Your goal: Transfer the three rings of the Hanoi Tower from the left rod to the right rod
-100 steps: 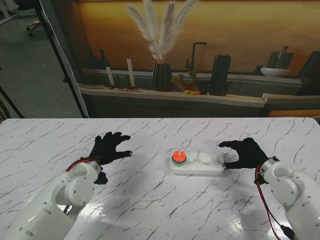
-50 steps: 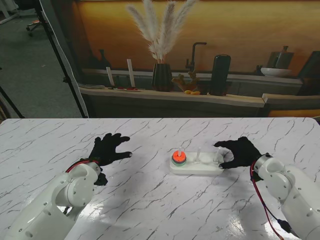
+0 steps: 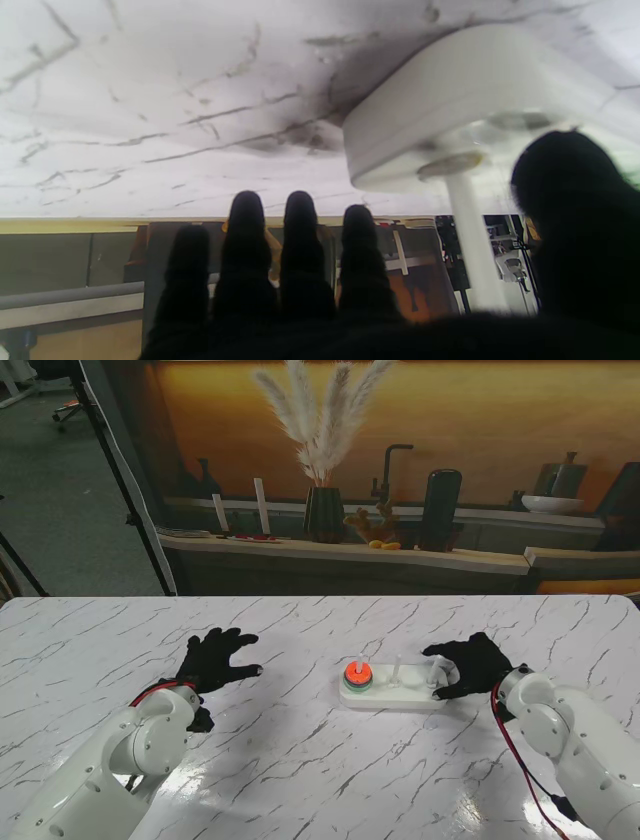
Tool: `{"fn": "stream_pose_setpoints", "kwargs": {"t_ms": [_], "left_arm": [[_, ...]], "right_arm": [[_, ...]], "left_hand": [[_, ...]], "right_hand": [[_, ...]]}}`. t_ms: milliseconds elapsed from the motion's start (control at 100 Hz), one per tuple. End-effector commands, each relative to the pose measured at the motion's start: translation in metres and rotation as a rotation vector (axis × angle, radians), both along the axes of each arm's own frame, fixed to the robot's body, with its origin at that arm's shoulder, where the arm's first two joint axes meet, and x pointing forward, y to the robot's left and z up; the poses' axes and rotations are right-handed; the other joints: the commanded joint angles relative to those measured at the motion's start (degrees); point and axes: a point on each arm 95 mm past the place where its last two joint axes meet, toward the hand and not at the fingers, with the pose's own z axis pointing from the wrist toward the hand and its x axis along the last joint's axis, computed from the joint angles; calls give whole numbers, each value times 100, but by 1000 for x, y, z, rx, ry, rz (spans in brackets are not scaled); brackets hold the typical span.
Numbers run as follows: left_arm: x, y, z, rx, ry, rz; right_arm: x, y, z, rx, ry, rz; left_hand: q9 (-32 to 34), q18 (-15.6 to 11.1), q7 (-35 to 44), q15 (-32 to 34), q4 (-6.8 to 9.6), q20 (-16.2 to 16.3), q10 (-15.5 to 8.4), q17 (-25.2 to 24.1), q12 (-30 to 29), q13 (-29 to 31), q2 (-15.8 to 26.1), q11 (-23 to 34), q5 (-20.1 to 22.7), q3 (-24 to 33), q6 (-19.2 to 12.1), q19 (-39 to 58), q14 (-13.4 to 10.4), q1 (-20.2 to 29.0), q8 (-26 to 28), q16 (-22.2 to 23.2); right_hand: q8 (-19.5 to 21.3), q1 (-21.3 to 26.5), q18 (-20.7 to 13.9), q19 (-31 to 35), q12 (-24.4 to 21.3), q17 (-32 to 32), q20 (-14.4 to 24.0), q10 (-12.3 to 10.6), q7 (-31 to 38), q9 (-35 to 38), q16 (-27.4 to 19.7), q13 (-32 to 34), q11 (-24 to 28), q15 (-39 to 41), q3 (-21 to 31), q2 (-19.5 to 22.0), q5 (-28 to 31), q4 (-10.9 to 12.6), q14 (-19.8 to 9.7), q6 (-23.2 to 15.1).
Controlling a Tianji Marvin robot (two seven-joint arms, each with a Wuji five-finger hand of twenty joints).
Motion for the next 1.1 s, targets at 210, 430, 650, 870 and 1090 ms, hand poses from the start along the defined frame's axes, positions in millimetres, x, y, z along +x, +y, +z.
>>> {"fn": "stream_pose_setpoints", "kwargs": {"t_ms": [210,430,650,870,1090], "left_arm": [[-2,-2,-3,-12,10,-17],[-2,-1,-3,-14,9,-14],[-2,-1,-4,-17,9,-12],[-3,0,-4,-18,9,-12],[-3,-1,-4,-21,11,-13]], "right_arm": [[-8,18,-6,-25,-5,24],[-10,26,-7,-38,-25,42],[-15,32,-7,-52,-30,64],[-22,35,-8,-61,-21,76],[-26,33,-9,-78,-12,81]], "left_hand": [[-130,149,-34,-95,-128,-35,42,-52,-63,-107,146,-54,-117,-76,50,-261,-106,63,-72,-7],[-127,150,-28,-76,-129,-37,42,-52,-62,-66,147,-54,-104,-76,56,-261,-90,66,-70,2],[-122,150,-26,-101,-128,-39,47,-51,-61,-119,148,-53,-98,-75,62,-262,-108,72,-69,-5],[-123,148,-25,-87,-129,-40,45,-51,-61,-89,148,-54,-93,-78,60,-261,-102,68,-68,5],[-120,145,-22,-92,-130,-41,41,-51,-60,-94,149,-52,-88,-78,64,-261,-99,68,-67,2]], "right_hand": [[-92,214,1907,36,-74,-3,105,62,130,-176,-3,-11,99,78,25,-297,-137,161,-58,-42],[-59,546,1906,135,-60,65,131,57,282,-107,11,66,209,174,8,-472,-22,177,-47,-45],[-54,718,1917,191,-76,81,129,73,398,-104,7,86,261,245,31,-556,-24,220,-31,-53],[-79,778,1911,221,-100,81,120,91,447,-137,-6,69,269,273,46,-592,-53,238,-32,-44],[-114,884,1914,243,-118,87,109,100,470,-139,-17,68,274,291,28,-638,-74,236,-28,-37]]}}
